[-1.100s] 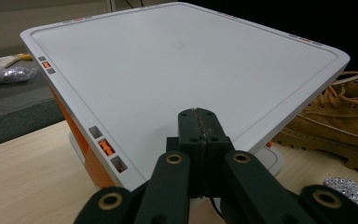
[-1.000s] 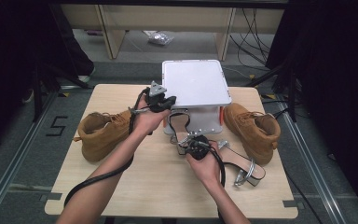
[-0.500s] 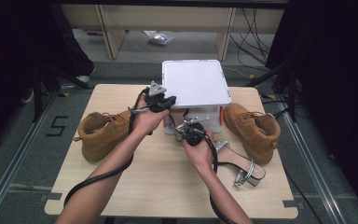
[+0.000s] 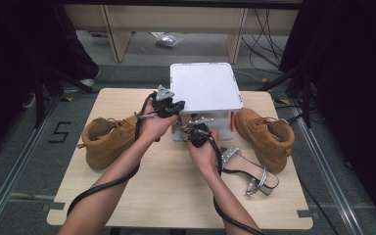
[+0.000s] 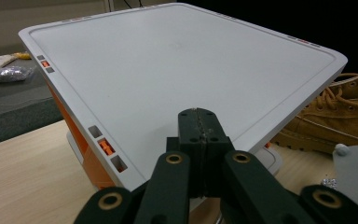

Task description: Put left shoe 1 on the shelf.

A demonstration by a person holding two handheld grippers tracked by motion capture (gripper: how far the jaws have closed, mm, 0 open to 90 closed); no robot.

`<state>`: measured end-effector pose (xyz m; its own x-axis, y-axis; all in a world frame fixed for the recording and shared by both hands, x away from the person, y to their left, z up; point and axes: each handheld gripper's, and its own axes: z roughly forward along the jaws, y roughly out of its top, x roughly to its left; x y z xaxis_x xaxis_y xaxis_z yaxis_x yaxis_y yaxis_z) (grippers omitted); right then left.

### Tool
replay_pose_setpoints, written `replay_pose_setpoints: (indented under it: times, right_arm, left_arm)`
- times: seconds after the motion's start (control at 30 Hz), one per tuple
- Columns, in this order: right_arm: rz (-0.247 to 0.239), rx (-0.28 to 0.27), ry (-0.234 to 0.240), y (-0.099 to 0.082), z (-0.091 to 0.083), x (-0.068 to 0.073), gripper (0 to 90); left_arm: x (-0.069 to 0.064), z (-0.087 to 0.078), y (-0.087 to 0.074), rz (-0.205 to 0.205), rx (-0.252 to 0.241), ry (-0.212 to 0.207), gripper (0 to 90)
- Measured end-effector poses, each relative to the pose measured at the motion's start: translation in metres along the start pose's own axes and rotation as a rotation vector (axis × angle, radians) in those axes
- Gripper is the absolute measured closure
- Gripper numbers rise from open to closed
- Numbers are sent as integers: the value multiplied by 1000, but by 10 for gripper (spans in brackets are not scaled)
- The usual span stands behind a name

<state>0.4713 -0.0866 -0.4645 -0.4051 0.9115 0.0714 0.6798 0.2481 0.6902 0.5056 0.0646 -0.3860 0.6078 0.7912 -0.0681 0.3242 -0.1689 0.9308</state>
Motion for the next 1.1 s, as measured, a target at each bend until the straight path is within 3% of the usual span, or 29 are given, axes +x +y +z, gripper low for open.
replay_pose_setpoints:
  times: [0.3,0.53,0.57,0.63,0.8,1.0,1.1]
  right_arm:
    - [-11,-31,-7,3,12,0,900]
    - [-21,-19,-3,1,20,2,896]
    - [7,-9,2,1,21,5,890]
    - [-22,-29,5,0,23,2,873]
    - [-35,-45,12,-3,18,1,854]
    - [-14,-76,-51,-7,15,-7,900]
    - [-33,-77,-72,-5,18,-10,900]
  left_arm:
    - [0,0,0,1,1,0,898]
    - [0,0,0,-1,1,-1,898]
    - [0,0,0,1,1,0,898]
    - [0,0,0,-2,-1,-1,897]
    - [1,0,0,1,3,-2,898]
    - [0,0,0,-1,-1,0,898]
    - [0,0,0,2,1,1,898]
